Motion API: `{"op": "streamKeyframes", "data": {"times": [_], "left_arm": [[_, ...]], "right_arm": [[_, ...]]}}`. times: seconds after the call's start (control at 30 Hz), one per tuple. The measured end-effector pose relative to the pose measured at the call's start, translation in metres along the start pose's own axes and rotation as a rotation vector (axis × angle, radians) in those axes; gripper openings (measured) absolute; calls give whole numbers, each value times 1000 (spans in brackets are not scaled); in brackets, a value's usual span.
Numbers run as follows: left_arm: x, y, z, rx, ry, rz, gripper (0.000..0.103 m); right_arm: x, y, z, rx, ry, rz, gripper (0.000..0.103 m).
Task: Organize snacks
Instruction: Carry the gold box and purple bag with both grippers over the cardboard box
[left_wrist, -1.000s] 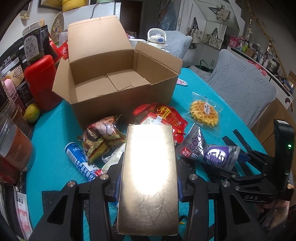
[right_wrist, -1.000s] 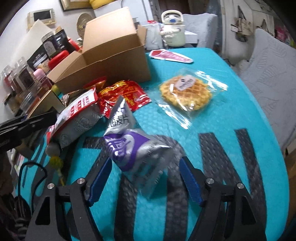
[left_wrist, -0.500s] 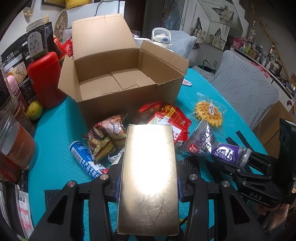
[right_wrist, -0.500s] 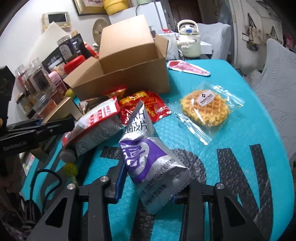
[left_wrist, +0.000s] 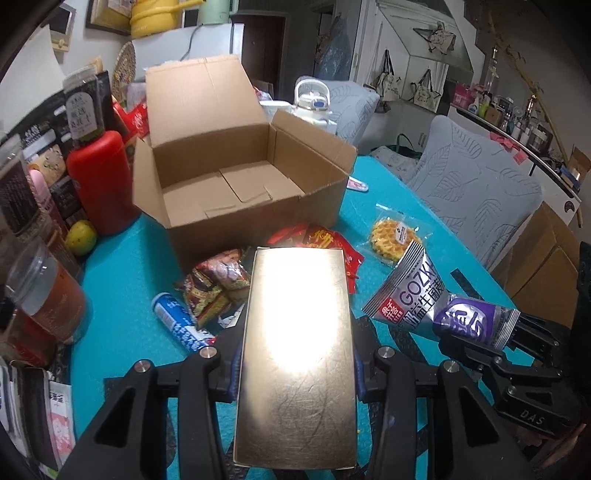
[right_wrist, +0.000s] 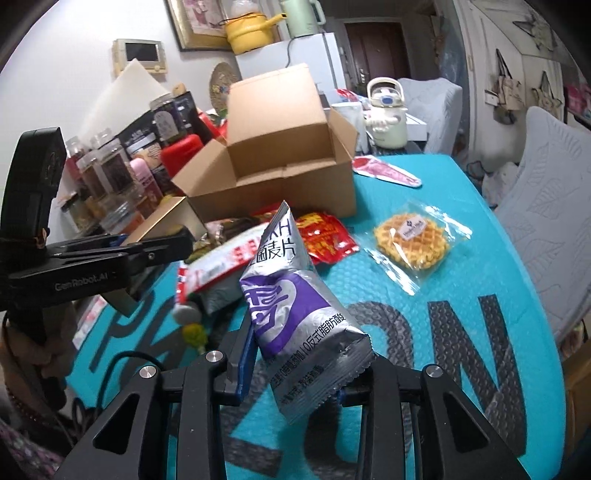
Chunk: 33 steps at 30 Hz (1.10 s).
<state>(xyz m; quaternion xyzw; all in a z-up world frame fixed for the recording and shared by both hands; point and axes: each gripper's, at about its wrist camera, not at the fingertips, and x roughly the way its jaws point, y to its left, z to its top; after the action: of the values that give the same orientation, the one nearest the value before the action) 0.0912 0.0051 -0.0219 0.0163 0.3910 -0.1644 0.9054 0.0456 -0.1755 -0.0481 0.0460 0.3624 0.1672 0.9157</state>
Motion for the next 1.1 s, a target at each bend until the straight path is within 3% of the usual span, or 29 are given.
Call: {"op": "streamKeyframes", "data": {"times": [0.43, 1.1], "left_arm": [[-28, 12, 24, -6, -91, 50, 43], [-35, 21, 135, 45, -334, 46, 43]], "right_arm": [[-10, 21, 45, -59, -84, 56, 33], [7, 11, 155, -102, -225, 36, 33]]}}
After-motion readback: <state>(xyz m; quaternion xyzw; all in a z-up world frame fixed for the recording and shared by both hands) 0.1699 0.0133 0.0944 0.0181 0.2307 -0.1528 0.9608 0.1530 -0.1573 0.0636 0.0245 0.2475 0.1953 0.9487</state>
